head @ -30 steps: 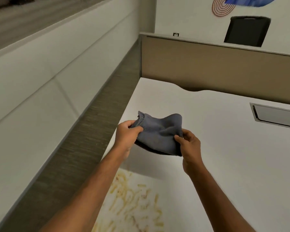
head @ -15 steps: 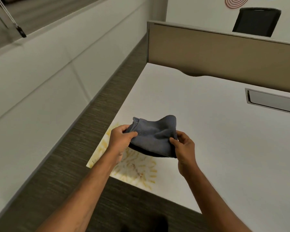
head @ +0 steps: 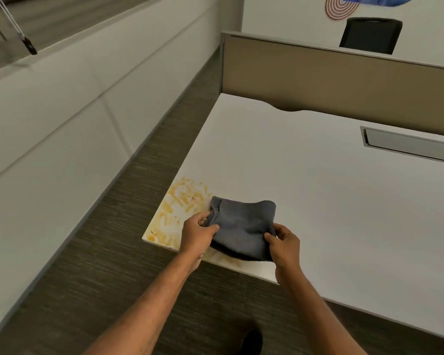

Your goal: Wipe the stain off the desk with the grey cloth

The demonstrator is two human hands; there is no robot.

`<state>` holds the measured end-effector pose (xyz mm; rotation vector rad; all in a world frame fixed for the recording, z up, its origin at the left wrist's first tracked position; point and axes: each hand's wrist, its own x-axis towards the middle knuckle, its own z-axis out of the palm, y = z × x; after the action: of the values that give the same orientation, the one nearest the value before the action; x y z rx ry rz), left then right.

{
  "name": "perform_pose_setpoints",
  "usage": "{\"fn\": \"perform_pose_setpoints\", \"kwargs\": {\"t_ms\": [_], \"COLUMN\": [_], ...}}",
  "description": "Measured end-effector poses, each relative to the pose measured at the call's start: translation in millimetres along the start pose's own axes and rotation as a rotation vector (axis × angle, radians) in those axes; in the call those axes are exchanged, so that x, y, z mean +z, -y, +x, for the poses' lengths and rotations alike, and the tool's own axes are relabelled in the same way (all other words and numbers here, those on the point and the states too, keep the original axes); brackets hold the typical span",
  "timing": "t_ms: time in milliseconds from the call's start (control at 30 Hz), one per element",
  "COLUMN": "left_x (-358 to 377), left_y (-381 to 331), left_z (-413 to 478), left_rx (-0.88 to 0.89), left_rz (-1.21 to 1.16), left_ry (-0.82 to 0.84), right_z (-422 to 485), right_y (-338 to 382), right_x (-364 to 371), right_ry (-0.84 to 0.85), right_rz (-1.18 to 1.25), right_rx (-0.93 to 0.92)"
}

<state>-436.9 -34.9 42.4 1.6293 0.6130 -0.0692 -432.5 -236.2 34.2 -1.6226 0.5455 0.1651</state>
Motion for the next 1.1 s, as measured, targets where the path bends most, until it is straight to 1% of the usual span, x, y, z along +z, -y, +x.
{"fn": "perform_pose_setpoints", "kwargs": {"t_ms": [200, 333, 367, 400, 467, 500, 567, 667, 733, 800, 900, 1033, 1100], "left_x": [-3, 2, 4, 6, 10, 11, 13, 12, 10, 7, 5, 6, 7], "left_y": [25, 33, 34, 36, 39, 41, 45, 51, 54, 56, 58, 56, 56], "left_z": [-12, -20, -21, -23, -27, -29, -33, -36, -37, -37, -38, -39, -39], "left_rx": [0.009, 0.009, 0.005, 0.001, -0.016, -0.027, -0.034, -0.038, -0.057, -0.074, -0.097, -0.13, -0.132], "left_rz": [0.094, 0.13, 0.126, 0.12, 0.085, 0.058, 0.015, -0.005, -0.039, -0.096, -0.165, -0.218, -0.228], "left_ry": [-0.016, -0.059, -0.076, -0.093, -0.118, -0.131, -0.163, -0.218, -0.24, -0.25, -0.25, -0.259, -0.265], "right_z": [-14, -21, -23, -25, -29, -31, -30, -20, -14, -13, -9, -4, -2], "right_y": [-17, -21, -23, -24, -27, -28, -28, -30, -35, -46, -61, -68, -70], "right_x": [-9, -18, -21, -24, -25, -22, -12, 5, 15, 24, 33, 47, 53], "right_ry": [-0.079, -0.077, -0.081, -0.093, -0.09, -0.052, 0.049, 0.226, 0.388, 0.495, 0.518, 0.452, 0.422], "right_rz": [-0.114, -0.21, -0.297, -0.424, -0.639, -0.678, -0.709, -0.798, -0.91, -1.045, -1.196, -1.298, -1.309], "right_rx": [0.026, 0.013, -0.037, -0.127, -0.373, -0.469, -0.564, -0.627, -0.658, -0.702, -0.746, -0.826, -0.831]}}
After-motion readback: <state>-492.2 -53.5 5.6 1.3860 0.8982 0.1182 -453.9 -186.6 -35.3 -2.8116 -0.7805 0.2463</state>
